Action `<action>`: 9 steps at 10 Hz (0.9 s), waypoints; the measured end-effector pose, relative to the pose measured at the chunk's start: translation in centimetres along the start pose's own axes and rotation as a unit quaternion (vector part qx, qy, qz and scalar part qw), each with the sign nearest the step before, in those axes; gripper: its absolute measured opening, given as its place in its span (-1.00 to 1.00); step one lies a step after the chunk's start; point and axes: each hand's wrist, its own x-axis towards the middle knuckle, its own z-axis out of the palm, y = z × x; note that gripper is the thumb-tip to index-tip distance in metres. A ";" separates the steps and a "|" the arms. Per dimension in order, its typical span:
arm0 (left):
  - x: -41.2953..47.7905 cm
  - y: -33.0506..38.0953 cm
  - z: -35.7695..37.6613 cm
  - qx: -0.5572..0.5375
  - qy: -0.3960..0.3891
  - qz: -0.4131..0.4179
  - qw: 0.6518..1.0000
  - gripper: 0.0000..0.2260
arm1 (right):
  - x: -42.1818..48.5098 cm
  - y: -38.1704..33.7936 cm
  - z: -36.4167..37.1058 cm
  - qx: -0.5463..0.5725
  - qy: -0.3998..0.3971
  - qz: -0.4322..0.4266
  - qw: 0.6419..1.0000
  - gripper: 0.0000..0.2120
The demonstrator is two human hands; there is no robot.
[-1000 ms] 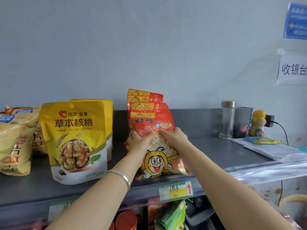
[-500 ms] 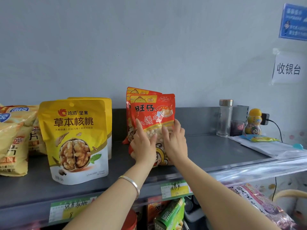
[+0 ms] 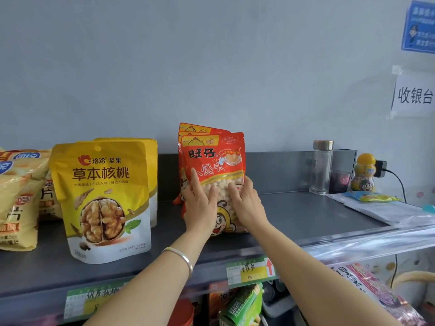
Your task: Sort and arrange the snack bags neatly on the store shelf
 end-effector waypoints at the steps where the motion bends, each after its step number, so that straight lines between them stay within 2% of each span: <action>1: 0.1 0.2 -0.5 0.029 0.021 0.003 0.999 -0.44 | -0.6 0.3 -0.6 -0.007 0.002 0.000 1.000 -0.45; 2: -0.2 0.5 -1.0 0.037 0.025 0.036 0.998 -0.49 | -1.0 0.2 -1.4 -0.018 0.017 -0.009 1.000 -0.46; 3: -0.4 0.5 -1.4 0.009 -0.009 0.055 0.998 -0.52 | -1.4 -0.3 -1.6 -0.030 0.020 -0.010 0.999 -0.47; 5: -0.6 0.8 -2.3 -0.007 -0.060 0.055 0.997 -0.55 | -2.0 -1.3 -1.8 -0.056 0.010 -0.031 0.998 -0.48; 6: -1.0 1.2 -3.1 0.044 -0.054 0.064 0.996 -0.55 | -2.2 -1.8 -2.0 -0.104 0.026 -0.016 0.994 -0.47; 7: -1.6 2.0 -4.8 0.051 -0.052 0.078 0.994 -0.57 | -2.9 -2.9 -2.5 -0.184 0.076 -0.032 0.979 -0.50; 8: -2.6 2.8 -7.2 0.063 -0.050 0.130 0.988 -0.67 | -4.4 -4.9 -2.3 -0.218 0.125 -0.103 0.962 -0.60; 9: -3.8 3.1 -9.9 0.123 -0.071 0.186 0.972 -0.75 | -6.0 -6.7 -0.7 -0.253 0.134 -0.178 0.941 -0.69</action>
